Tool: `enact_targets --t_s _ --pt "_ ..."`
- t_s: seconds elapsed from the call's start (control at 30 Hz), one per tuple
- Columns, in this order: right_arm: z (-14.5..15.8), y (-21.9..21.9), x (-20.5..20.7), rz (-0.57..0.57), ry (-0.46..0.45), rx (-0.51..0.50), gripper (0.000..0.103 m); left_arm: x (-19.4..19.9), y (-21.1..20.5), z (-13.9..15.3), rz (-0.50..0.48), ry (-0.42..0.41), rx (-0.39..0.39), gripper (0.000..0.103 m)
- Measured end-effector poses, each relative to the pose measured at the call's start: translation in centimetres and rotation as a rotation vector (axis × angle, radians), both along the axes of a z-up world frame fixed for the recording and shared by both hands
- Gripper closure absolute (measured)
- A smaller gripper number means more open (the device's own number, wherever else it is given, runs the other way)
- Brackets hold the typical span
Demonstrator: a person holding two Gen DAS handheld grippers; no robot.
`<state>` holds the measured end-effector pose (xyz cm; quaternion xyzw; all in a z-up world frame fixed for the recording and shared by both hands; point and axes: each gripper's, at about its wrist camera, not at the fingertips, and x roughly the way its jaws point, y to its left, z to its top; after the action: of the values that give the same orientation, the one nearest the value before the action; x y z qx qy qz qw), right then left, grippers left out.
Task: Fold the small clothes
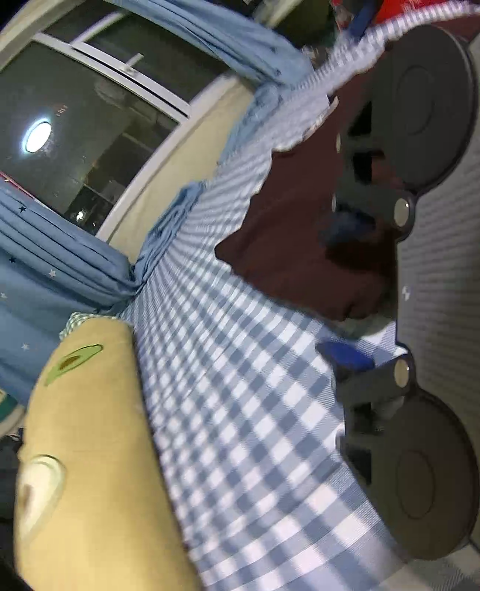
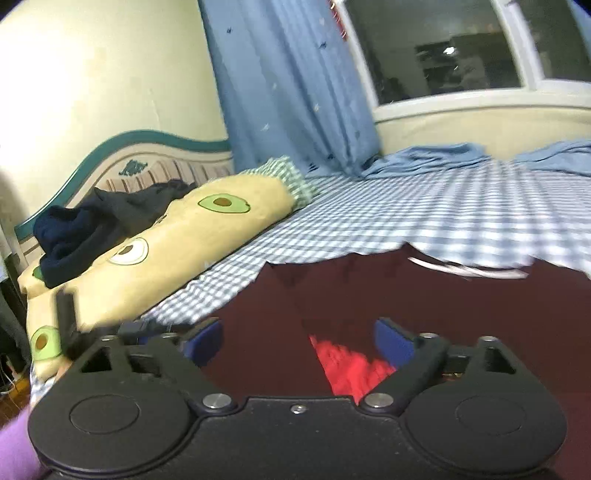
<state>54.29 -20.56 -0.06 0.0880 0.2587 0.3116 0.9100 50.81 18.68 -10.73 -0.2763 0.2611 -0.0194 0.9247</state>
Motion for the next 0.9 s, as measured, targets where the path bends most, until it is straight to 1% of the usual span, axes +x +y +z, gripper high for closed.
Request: enact_targets --t_s 0.03,0.07,0.17,0.2,0.3,0.4,0.47,0.5,0.53,0.6,0.73,0.8,0.9 --pt "-0.1 1.4 2.1 0.024 0.013 0.007 0.033 -0.1 0.5 -0.2 -0.002 -0.011 -0.037 0.061" --pt "-0.2 2.8 3.9 0.043 0.014 0.007 0.035 -0.2 0.7 -0.5 -0.003 -0.015 -0.059 0.071" --pt "-0.9 7.3 8.9 0.078 0.025 -0.024 0.042 -0.1 1.0 -1.1 -0.008 -0.006 -0.094 0.079" --pt "-1.2 8.6 10.2 0.088 0.036 -0.028 0.045 -0.1 1.2 -1.3 -0.009 -0.008 -0.108 0.080" --pt "-2.7 13.0 13.9 0.107 0.060 -0.074 0.045 -0.3 1.5 -1.5 -0.017 -0.018 -0.140 0.084" --pt "-4.1 16.3 15.9 0.116 0.058 -0.121 0.045 -0.3 1.4 -1.5 -0.021 -0.022 -0.137 0.086" --pt "-5.0 18.1 17.1 0.127 0.080 -0.144 0.045 -0.4 1.4 -1.4 -0.023 -0.029 -0.138 0.088" --pt "-5.4 18.7 17.5 0.129 0.084 -0.152 0.052 -0.4 1.4 -1.5 -0.024 -0.030 -0.141 0.089" --pt "-5.5 19.3 17.9 0.125 0.082 -0.158 0.070 -0.4 1.4 -1.5 -0.024 -0.030 -0.143 0.089" --pt "-5.7 20.2 18.5 0.113 0.070 -0.173 0.097 -0.6 1.4 -1.3 -0.020 -0.036 -0.140 0.091" --pt "-5.3 21.1 18.6 0.096 -0.006 -0.202 0.100 -1.2 1.4 -1.1 0.006 -0.051 -0.129 0.094" --pt "-5.5 21.6 18.9 0.086 -0.015 -0.214 0.100 -1.0 1.4 -1.1 0.007 -0.036 -0.129 0.094" --pt "-6.5 22.5 19.4 0.084 0.007 -0.241 0.100 -0.9 1.6 -1.2 0.004 -0.020 -0.142 0.094"
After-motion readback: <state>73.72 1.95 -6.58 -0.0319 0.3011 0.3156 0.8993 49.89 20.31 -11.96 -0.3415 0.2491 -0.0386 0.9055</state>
